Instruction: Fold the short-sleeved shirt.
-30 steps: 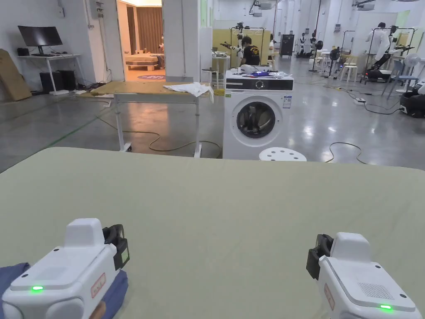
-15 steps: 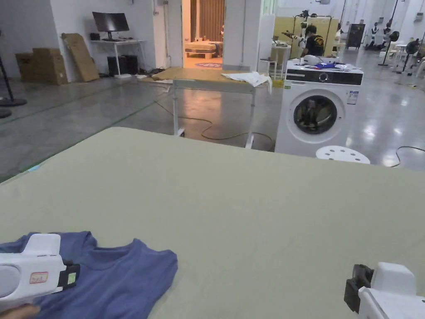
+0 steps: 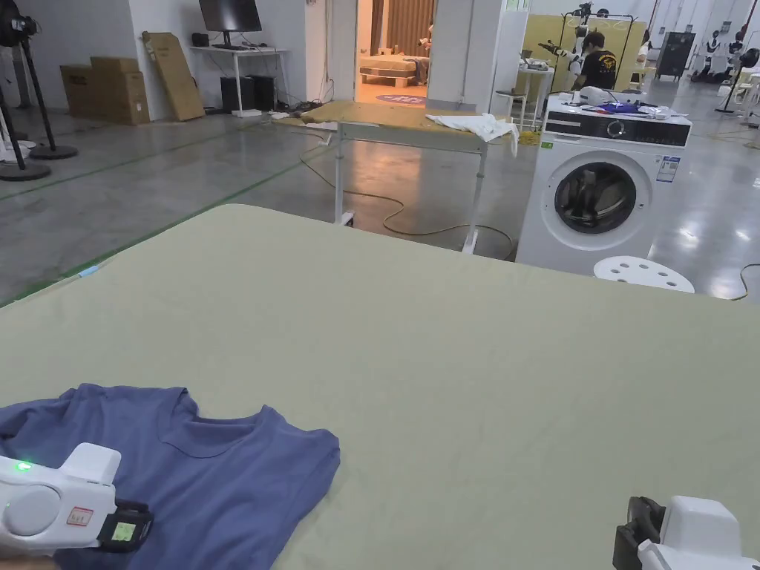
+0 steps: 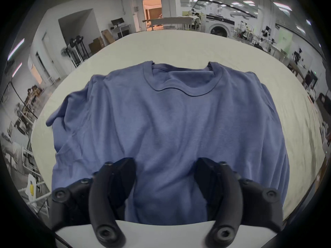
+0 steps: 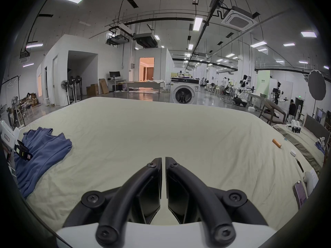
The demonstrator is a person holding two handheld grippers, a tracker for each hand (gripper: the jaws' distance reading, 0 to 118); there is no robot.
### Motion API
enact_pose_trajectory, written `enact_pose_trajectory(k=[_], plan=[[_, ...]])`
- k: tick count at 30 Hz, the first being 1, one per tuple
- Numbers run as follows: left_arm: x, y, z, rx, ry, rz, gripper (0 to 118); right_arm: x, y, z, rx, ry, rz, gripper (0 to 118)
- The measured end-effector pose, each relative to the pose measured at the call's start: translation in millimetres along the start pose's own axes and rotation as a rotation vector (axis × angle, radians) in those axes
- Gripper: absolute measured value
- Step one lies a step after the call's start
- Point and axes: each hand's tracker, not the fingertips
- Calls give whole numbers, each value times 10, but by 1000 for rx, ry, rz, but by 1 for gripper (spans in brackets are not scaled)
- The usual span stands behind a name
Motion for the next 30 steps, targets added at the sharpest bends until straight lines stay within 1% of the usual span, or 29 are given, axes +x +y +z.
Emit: enact_pose_trajectory(k=[1,2,4,5,6,7,10,14,17,18,21,24,28,30], plan=[[35,-12,19,8,-21,-9,49,-2,-7,0,-2,0,-3,3],[81,-13,48,22,-47,-24,34,-8,-15,0,-5,-1,-7,3],[175,-31,49,24,3,-53,19,-25,-20,10,-8,-1,-7,3],[167,-34,25,24,-3,-55,8,-30,-22,14,-10,-3,-8,3],[145,-32,-4,28,8,-59,0,-31,-25,16,-12,-2,-9,3],[124,-31,0,32,29,-63,0,-31,-26,20,-13,-1,-10,3],[-1,-20,33,56,-6,7,0,-18,-26,44,-11,-4,-17,3],[-76,-39,284,219,-7,26,0,11,-11,83,-4,-7,-20,3],[-189,42,543,337,-72,148,0,26,-13,87,-1,-9,-30,3],[-181,75,632,372,-82,158,0,27,-13,93,2,-11,-35,3],[-95,225,843,423,-76,103,0,25,3,124,8,-12,-38,3],[-17,408,1103,507,-133,137,0,41,32,161,22,-15,-41,3],[218,713,1507,625,-195,100,0,116,111,239,48,-26,-57,3],[405,892,1720,675,-228,58,0,168,159,288,62,-37,-63,3]])
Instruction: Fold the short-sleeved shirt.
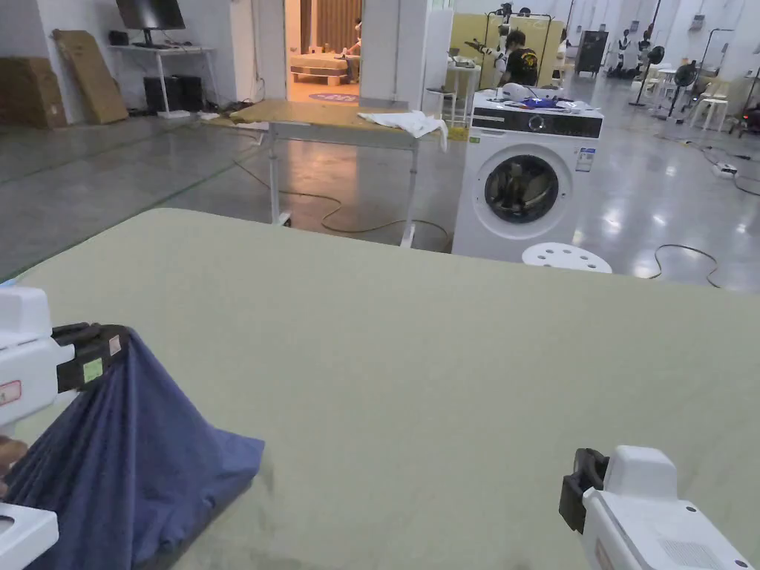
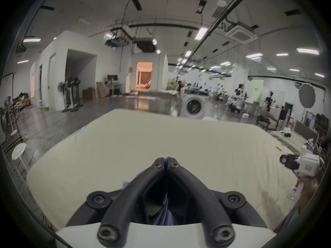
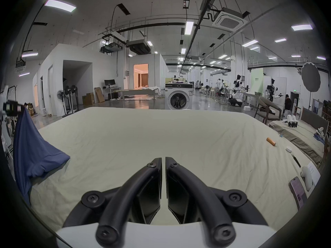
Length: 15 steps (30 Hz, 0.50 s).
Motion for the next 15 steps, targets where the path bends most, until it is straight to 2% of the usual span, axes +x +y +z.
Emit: enact_pose_trajectory(k=[6,15], plan=[[716,520,-62,73,-152,-68,0,193,131,161,47,-25,-19,3],[1956,775,-441,109,-401,-104,0,600,134,401,69,-91,-53,3]])
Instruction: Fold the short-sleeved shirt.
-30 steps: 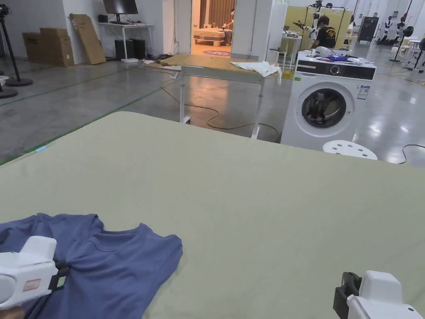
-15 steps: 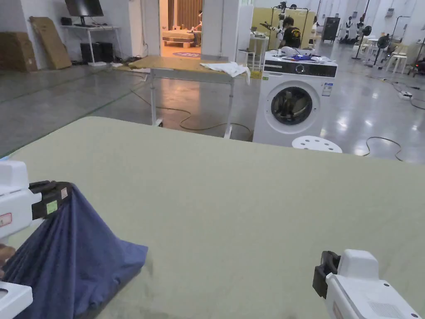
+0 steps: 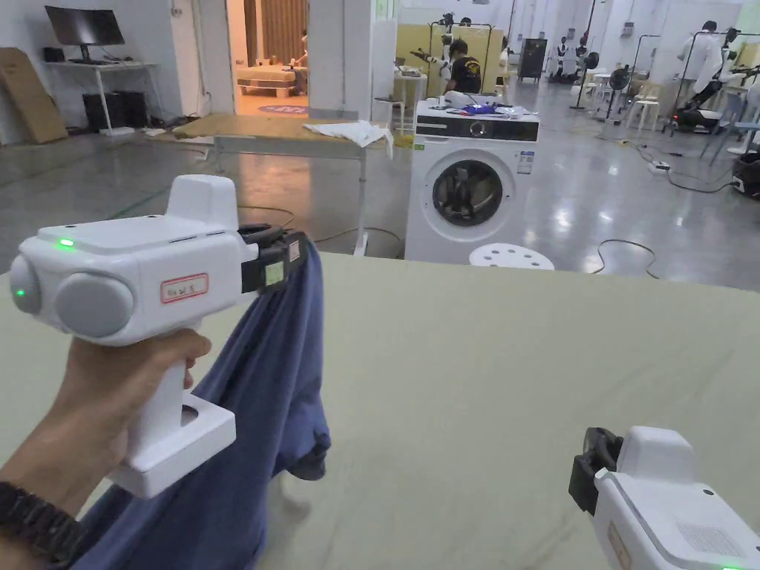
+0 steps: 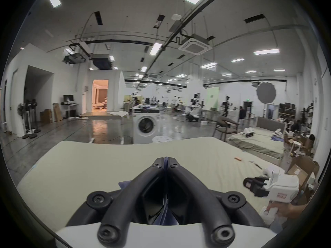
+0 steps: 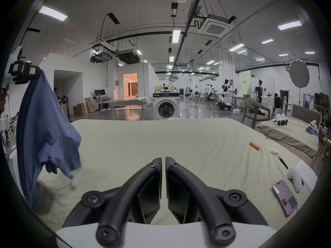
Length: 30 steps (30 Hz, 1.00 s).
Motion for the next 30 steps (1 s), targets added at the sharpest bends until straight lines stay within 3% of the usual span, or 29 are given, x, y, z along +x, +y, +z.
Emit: enact_pose_trajectory(k=[10,17,20,22,24,30], plan=[[1148,-127,-897,-64,-283,15,0,565,-39,226,5,-121,-54,3],[1518,-967,-1305,-263,-327,1,0,779,-155,331,-23,-170,-65,3],[1500,-1303,-1326,-294,-306,33,22,802,-220,323,-40,-174,-68,3],[1453,-1466,-1287,-309,-279,57,59,787,-249,313,-52,-169,-68,3],[1389,-1588,-1199,-314,-243,58,81,745,-269,294,-59,-158,-59,3],[1045,-1612,-755,-198,-84,88,84,533,-158,245,-29,-117,-42,3]])
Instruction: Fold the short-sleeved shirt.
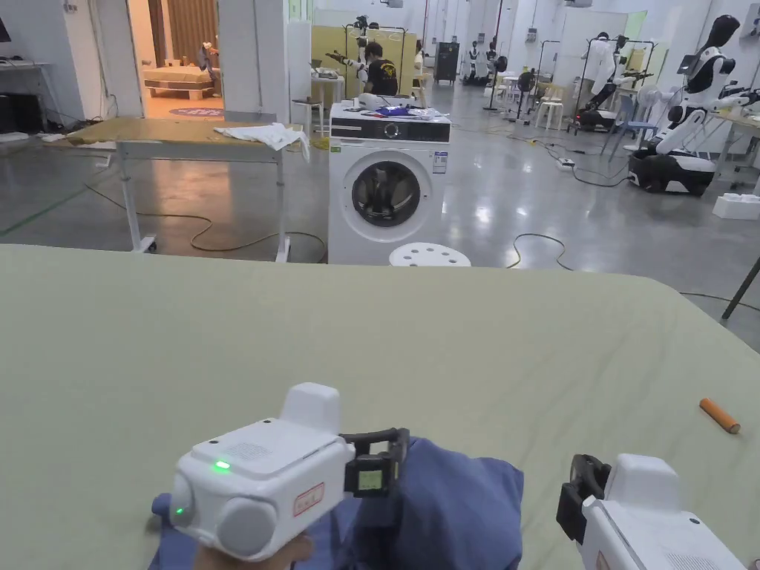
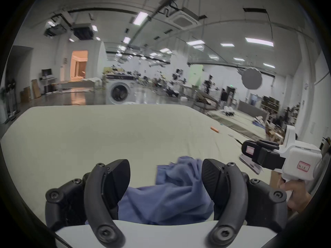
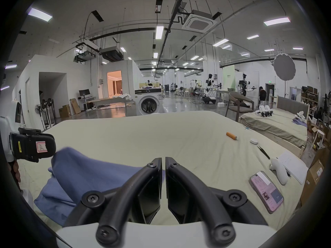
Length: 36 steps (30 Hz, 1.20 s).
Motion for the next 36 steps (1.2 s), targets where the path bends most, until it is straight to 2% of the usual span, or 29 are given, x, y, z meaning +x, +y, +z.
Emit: enact_pose_trajectory(k=[3,5,7,12,13,14,18,21,26,29,30,33,34,36], plan=[[-152,29,295,111,126,12,82,-151,125,-8,52,24,21,3],[-238,36,465,178,193,11,72,-246,209,-20,82,35,33,3],[-302,48,633,216,246,-10,70,-345,283,-28,100,49,36,3],[-423,-5,870,206,321,-45,26,-549,352,-41,129,71,56,3],[-438,-31,908,203,337,-55,10,-572,344,-50,132,74,57,3],[-450,-55,928,197,356,-64,0,-593,339,-50,135,78,56,3],[-528,-131,1034,163,394,-53,0,-664,323,-57,130,91,62,3],[-671,-198,1087,81,423,4,0,-659,306,-74,117,98,60,3],[-1107,-438,1058,-217,362,149,0,-618,223,-101,83,99,77,3],[-1286,-678,1002,-371,379,189,3,-582,153,-123,64,97,82,3],[-1309,-733,987,-411,393,180,10,-575,136,-131,57,95,83,3],[-1365,-958,900,-535,394,198,63,-535,75,-157,37,91,75,3],[-1376,-1041,857,-570,399,197,72,-523,56,-172,28,89,74,3],[-1392,-1206,781,-635,416,217,71,-496,19,-200,15,86,71,3]])
